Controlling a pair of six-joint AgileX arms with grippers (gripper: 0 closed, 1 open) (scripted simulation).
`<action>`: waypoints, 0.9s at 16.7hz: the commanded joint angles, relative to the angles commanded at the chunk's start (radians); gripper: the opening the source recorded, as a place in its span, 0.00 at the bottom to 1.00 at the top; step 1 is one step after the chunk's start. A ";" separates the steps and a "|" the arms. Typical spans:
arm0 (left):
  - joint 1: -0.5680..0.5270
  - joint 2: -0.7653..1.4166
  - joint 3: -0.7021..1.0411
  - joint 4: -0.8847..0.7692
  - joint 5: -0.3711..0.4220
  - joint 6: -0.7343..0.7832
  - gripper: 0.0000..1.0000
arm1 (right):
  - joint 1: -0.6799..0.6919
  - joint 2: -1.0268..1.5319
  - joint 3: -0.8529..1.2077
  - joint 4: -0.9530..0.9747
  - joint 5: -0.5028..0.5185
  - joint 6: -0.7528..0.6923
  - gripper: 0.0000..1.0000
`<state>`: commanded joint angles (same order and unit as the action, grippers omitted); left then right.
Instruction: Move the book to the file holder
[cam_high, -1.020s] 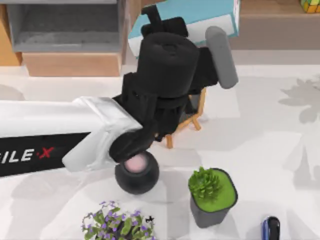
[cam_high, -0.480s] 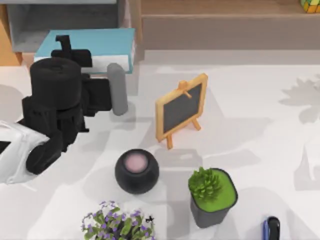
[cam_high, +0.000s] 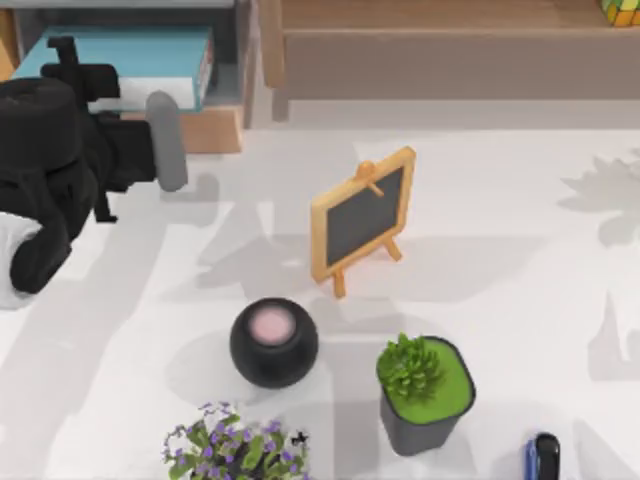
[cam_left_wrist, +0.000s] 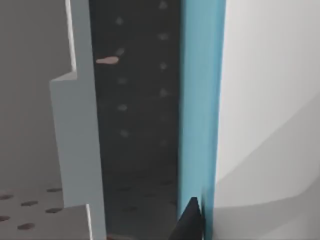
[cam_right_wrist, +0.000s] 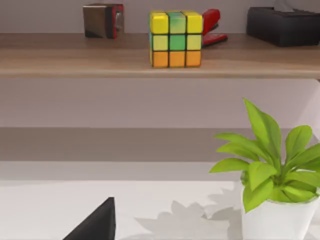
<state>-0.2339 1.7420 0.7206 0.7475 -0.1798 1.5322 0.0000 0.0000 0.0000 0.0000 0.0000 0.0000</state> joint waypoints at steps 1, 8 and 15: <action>0.000 0.000 0.000 0.000 0.000 0.000 0.00 | 0.000 0.000 0.000 0.000 0.000 0.000 1.00; 0.001 0.027 0.031 -0.002 0.005 0.003 0.00 | 0.000 0.000 0.000 0.000 0.000 0.000 1.00; 0.016 0.108 0.115 -0.007 0.017 0.005 0.00 | 0.000 0.000 0.000 0.000 0.000 0.000 1.00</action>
<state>-0.2175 1.8496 0.8357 0.7406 -0.1624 1.5368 0.0000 0.0000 0.0000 0.0000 0.0000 0.0000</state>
